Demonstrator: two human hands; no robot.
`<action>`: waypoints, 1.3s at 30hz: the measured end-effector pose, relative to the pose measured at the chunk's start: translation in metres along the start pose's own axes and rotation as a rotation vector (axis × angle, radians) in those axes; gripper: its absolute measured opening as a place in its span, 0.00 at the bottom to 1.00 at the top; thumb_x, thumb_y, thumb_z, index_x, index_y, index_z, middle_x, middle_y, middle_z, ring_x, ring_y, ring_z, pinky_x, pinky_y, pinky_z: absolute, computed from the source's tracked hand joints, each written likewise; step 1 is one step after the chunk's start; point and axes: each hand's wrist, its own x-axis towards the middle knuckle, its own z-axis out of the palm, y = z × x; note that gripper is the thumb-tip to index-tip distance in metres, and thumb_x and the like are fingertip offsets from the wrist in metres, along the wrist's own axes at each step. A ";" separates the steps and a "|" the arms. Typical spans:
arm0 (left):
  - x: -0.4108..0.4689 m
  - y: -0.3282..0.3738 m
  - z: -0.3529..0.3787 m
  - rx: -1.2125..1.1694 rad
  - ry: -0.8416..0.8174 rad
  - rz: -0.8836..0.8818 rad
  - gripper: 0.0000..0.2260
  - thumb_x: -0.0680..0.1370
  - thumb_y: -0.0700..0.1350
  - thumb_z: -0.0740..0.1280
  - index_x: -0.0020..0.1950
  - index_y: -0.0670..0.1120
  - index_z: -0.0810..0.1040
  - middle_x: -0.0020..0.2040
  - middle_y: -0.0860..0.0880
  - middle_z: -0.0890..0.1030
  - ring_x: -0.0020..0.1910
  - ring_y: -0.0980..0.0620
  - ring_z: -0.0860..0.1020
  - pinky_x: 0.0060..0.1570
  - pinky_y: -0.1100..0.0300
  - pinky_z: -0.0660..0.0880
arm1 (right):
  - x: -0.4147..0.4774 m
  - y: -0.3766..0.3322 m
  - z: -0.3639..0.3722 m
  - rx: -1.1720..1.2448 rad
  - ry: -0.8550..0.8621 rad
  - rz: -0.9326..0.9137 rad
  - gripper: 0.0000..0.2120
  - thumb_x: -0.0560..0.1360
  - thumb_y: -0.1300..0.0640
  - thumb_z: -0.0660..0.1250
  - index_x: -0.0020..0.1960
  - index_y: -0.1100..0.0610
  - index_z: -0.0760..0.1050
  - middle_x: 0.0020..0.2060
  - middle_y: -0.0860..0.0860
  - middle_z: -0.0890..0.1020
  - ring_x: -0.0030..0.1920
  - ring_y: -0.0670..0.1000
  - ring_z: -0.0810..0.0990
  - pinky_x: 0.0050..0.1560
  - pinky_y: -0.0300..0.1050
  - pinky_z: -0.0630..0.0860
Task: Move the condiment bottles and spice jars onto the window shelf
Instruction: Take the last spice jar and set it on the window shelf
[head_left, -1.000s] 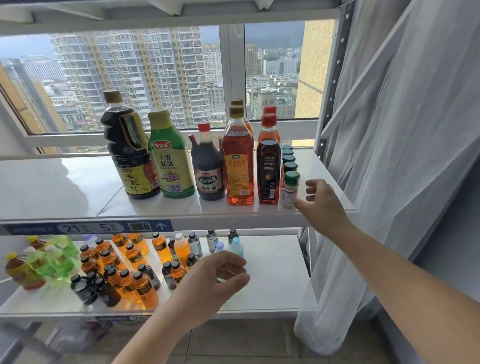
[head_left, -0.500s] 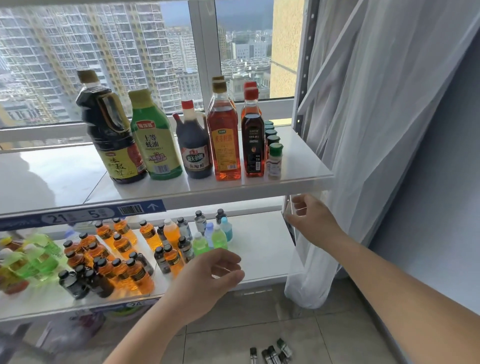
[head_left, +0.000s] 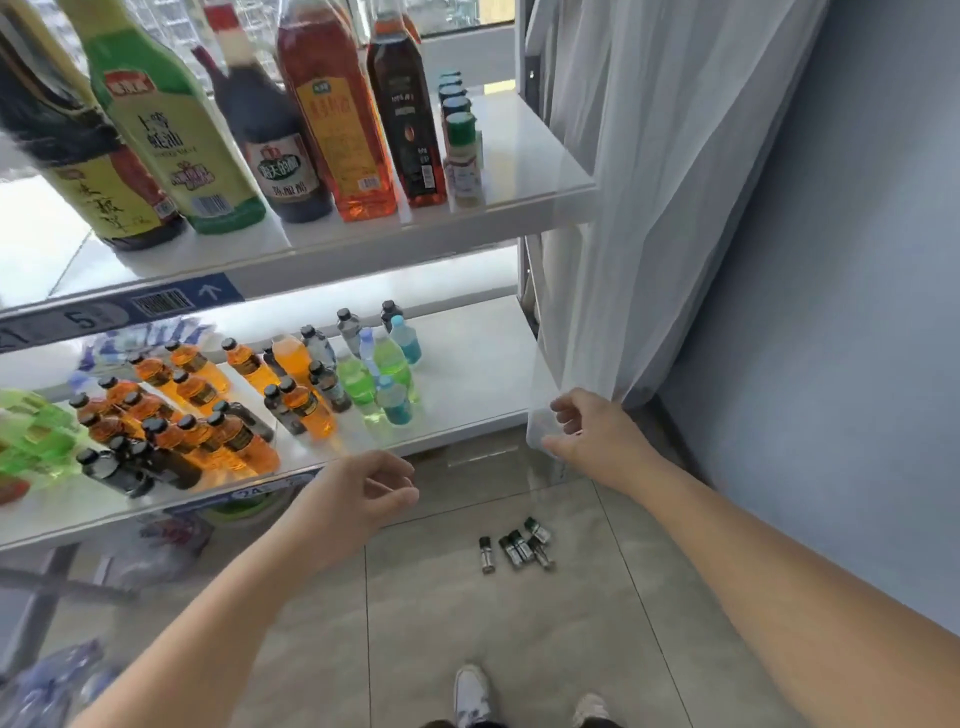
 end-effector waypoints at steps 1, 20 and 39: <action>0.001 0.000 0.008 0.011 -0.007 -0.009 0.07 0.76 0.52 0.75 0.53 0.57 0.82 0.48 0.60 0.85 0.44 0.68 0.82 0.46 0.63 0.77 | -0.004 0.009 0.000 -0.005 -0.020 0.014 0.21 0.75 0.52 0.74 0.66 0.54 0.74 0.55 0.47 0.78 0.53 0.47 0.79 0.59 0.43 0.77; 0.076 -0.089 0.178 0.006 -0.239 -0.226 0.05 0.76 0.53 0.73 0.51 0.58 0.81 0.47 0.60 0.84 0.44 0.64 0.82 0.42 0.65 0.76 | -0.013 0.163 0.112 -0.117 -0.186 0.316 0.18 0.74 0.51 0.71 0.62 0.50 0.75 0.55 0.47 0.76 0.53 0.49 0.79 0.56 0.46 0.77; 0.304 -0.322 0.439 -0.026 -0.346 -0.322 0.03 0.78 0.49 0.73 0.46 0.51 0.80 0.45 0.48 0.86 0.41 0.52 0.81 0.36 0.62 0.73 | 0.146 0.415 0.377 -0.201 -0.241 0.379 0.17 0.73 0.54 0.70 0.61 0.54 0.76 0.59 0.55 0.78 0.59 0.58 0.78 0.59 0.47 0.76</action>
